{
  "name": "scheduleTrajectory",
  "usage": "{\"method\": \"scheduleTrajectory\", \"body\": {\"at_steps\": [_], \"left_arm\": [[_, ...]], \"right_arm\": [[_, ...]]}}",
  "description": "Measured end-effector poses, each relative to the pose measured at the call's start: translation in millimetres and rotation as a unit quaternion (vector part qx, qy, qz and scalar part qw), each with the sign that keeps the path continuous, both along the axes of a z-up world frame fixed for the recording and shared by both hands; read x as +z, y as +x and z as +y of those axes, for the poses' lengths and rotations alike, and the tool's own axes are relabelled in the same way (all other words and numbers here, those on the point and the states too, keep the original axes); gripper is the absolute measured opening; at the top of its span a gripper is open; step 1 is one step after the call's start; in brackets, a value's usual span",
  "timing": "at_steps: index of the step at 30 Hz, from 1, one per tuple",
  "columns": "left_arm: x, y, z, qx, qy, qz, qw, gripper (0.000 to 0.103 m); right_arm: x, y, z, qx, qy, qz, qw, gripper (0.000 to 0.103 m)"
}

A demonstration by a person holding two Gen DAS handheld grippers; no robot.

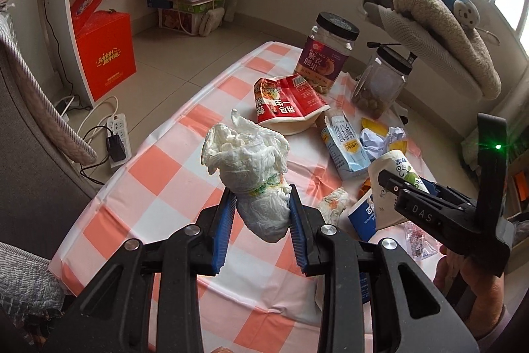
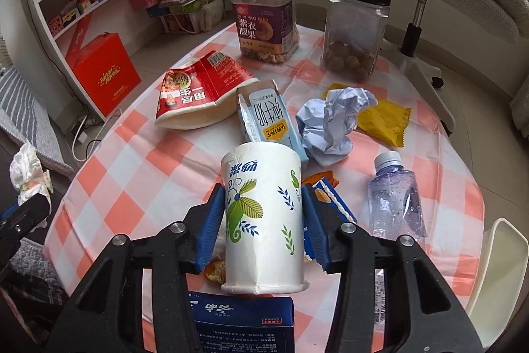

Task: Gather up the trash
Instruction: 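Grasp the white leaf-print paper cup with the right tool while the left tool lifts the tissue, then carry the cup into the white bin and open the right tool while the left tool follows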

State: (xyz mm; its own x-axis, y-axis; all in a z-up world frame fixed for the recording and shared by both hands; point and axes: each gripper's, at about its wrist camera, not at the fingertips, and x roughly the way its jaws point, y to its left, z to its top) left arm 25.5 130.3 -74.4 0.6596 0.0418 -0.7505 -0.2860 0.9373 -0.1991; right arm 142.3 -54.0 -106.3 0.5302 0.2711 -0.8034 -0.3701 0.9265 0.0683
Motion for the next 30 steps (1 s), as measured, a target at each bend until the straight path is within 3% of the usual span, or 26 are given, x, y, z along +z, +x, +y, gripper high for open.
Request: {"method": "scheduleTrajectory", "body": {"at_steps": [11,21,30], "left_arm": [[17.0,9.0,-45.7,-0.045,0.012,-0.042,0.9980,0.032],[14.0,22.1,-99.7,-0.101,0.025,-0.054,0.9931,0.032],[8.4,24.8,-149.9,-0.164,0.028,-0.054,0.9846,0.032]], "right_arm": [[55.4,-25.9,-55.3,-0.029,0.028,-0.077,0.996,0.045],[60.9,-38.7,-142.2,-0.117,0.070,-0.107,0.985,0.046],[60.9,-54.2,-210.6,-0.193,0.040,-0.128,0.972,0.047]]}}
